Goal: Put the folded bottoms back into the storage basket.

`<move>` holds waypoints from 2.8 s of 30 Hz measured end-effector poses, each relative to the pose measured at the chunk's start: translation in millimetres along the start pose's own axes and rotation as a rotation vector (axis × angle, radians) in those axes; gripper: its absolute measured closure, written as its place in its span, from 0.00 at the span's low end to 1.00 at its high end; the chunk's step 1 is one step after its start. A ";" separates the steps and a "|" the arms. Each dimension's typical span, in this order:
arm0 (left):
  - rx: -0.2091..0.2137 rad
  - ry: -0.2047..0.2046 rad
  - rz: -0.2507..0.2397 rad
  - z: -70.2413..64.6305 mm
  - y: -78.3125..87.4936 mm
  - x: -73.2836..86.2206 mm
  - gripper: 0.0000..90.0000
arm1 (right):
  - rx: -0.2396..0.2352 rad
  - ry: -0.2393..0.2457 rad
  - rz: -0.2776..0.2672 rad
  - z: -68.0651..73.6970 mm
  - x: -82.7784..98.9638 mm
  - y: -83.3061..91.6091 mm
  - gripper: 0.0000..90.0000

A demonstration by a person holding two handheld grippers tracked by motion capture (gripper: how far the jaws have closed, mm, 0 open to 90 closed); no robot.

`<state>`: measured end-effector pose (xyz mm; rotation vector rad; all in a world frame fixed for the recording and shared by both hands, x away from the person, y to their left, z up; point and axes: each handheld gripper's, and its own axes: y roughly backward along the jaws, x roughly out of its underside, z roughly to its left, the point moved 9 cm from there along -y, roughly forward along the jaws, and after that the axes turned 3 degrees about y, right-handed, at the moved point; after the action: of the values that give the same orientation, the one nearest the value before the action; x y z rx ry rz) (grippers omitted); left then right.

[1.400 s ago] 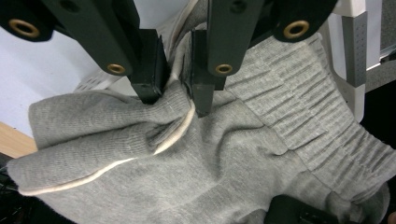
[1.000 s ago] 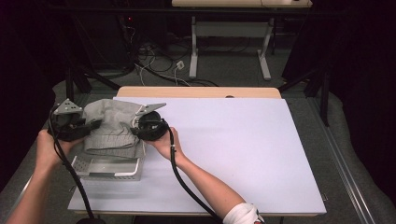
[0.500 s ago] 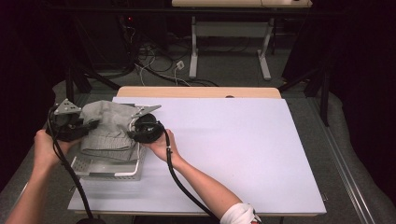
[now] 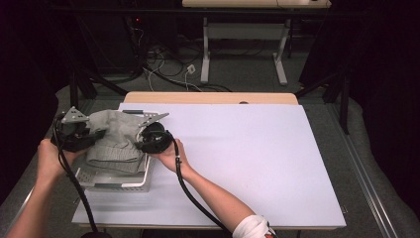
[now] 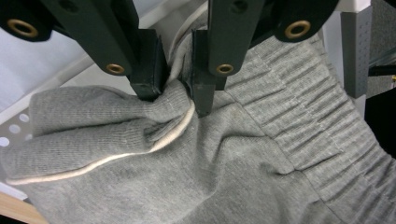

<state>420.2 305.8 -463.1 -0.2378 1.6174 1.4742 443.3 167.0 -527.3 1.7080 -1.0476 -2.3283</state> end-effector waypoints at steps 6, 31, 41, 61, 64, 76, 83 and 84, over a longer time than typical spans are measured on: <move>0.002 0.004 0.010 0.3 -3.2 3.8 0.88 | -0.004 -0.004 0.010 -1.0 2.7 -2.4 0.86; 0.011 0.018 0.014 -1.4 -14.1 12.5 0.88 | 0.027 0.005 0.051 -5.5 10.3 -11.6 0.84; 0.015 0.025 0.021 -0.4 -17.6 17.0 0.88 | 0.044 0.015 0.065 -6.0 12.0 -15.5 0.78; 0.046 0.026 0.081 -0.4 -53.5 31.1 0.88 | 0.089 0.066 0.057 -18.2 20.0 50.3 0.17; 0.043 0.036 0.090 2.4 -57.2 33.1 0.88 | 0.087 0.076 0.067 -23.4 28.8 65.9 0.14; 0.038 0.077 0.117 7.1 -72.4 41.6 0.88 | 0.137 0.046 0.086 -53.4 67.7 126.5 0.09; 0.030 0.074 0.138 6.1 -79.8 42.3 0.88 | 0.181 0.023 0.095 -69.7 90.6 156.3 0.09; 0.033 0.080 0.139 6.0 -80.7 42.2 0.88 | 0.186 0.020 0.095 -71.0 92.9 159.2 0.09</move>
<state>452.8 306.9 -548.3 -0.1700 1.7507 1.5586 417.6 -28.8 -525.5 1.6954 -1.3477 -2.2128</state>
